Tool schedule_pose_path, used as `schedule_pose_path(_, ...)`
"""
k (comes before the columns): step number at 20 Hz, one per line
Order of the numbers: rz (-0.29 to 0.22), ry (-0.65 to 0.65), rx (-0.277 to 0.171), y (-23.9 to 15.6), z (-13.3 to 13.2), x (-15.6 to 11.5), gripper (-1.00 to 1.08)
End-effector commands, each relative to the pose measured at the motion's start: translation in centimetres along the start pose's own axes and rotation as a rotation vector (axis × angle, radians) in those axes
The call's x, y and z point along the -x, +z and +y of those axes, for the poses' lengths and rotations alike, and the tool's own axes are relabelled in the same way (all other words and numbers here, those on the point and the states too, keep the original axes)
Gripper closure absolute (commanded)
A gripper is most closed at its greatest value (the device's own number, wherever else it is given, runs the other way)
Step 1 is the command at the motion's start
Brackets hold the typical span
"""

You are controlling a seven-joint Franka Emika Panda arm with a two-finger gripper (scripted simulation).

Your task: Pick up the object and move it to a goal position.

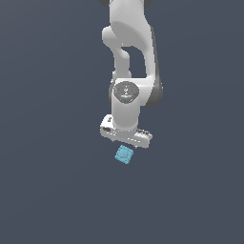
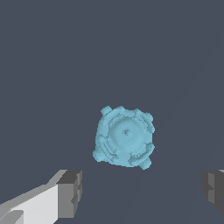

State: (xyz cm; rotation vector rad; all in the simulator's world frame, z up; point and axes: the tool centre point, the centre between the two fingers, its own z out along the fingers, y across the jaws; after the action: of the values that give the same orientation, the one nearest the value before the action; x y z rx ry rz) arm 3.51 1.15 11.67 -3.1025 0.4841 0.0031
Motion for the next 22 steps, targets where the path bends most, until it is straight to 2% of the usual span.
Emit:
schedule_pose_path(1, 0.001, 0.054, 0.000, 0.9, -0.1, -0.5, -0.92)
schedule_pose_path(10, 0.002, 0.157, 0.001, 2.6, -0.4, -1.4, -0.92)
schedule_pose_path(17, 0.002, 0.159, 0.001, 3.0, -0.3, -1.4, -0.92)
schedule_pose_path(22, 0.002, 0.161, 0.001, 5.0, -0.3, -1.3, -0.92)
